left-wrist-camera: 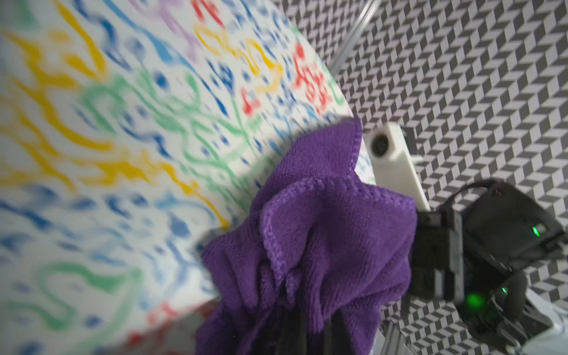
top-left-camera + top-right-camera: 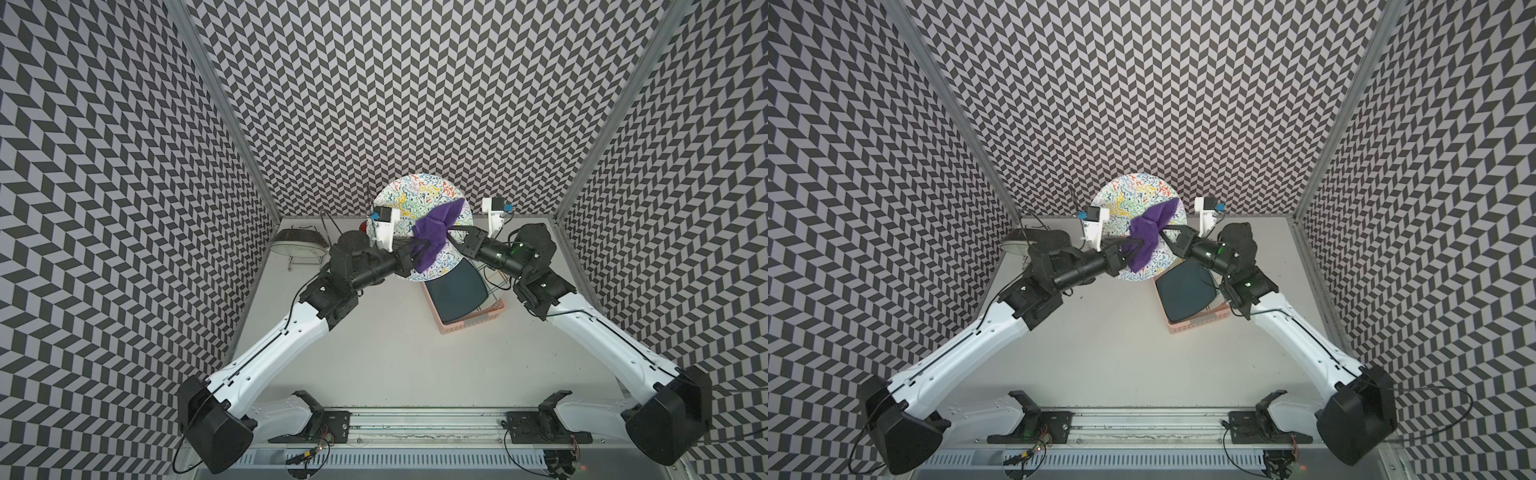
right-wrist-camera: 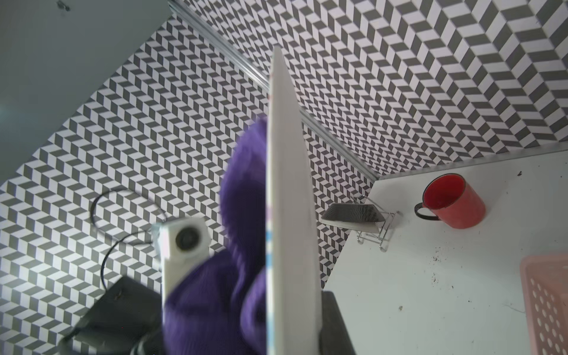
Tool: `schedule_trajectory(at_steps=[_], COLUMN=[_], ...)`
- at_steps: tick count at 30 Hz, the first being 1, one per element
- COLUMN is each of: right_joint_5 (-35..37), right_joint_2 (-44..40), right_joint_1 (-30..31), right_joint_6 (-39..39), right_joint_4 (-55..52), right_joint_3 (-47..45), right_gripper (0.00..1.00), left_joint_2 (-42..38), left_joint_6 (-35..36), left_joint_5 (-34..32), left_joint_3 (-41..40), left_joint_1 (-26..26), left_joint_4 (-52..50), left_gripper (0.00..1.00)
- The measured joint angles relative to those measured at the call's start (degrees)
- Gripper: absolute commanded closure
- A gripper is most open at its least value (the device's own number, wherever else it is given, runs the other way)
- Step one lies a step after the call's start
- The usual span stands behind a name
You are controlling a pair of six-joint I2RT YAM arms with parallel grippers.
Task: Wipe the wet plate dry
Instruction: Wipe the plate with towel.
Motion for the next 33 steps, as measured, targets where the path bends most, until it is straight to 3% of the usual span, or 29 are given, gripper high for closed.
schedule_trajectory(at_steps=[4,9,13,18,22,25,28,30,33], right_joint_5=[-0.63,-0.39,-2.45,-3.93,-4.81,-7.19,-7.69,-7.34,-8.85], right_joint_2=[-1.03,-1.84,-1.84,-1.84,-1.84,-2.19,-2.93,-3.04,-3.02], right_joint_1=[5.51,5.16,0.24,-7.67,-10.73,-13.44,-16.74,-18.14,-18.38], right_joint_6=[-2.49,-3.17,-1.44,3.69,9.14,14.86,24.35,30.23,36.63], right_joint_4=[-3.69,-7.37,-7.32,-2.10,2.91,8.48,18.97,27.61,38.16], right_joint_3=[-1.57,-1.22,-0.48,-0.48,-0.79,-2.08,-4.81,-5.84,-6.05], right_gripper=[1.00,1.00,1.00,1.00,1.00,1.00,1.00,1.00,1.00], left_joint_2=[4.87,8.37,7.91,2.34,-0.13,-3.45,-7.50,-6.75,-1.29], left_joint_6=[1.55,7.06,8.09,4.76,3.10,-2.89,-18.27,-27.82,-39.65], left_joint_5=[-0.35,-3.50,-5.22,-3.82,-0.17,6.08,13.16,15.19,17.81], left_joint_3=[10.14,13.92,11.30,3.23,2.01,-1.22,-9.22,-12.11,-12.11], left_joint_1=[4.74,-2.93,-6.69,0.74,5.33,7.82,15.17,18.40,18.60], left_joint_4=[-3.02,-6.19,-7.10,-6.91,-6.08,0.92,17.97,28.55,41.68], left_gripper=[1.00,1.00,1.00,1.00,1.00,1.00,1.00,1.00,1.00])
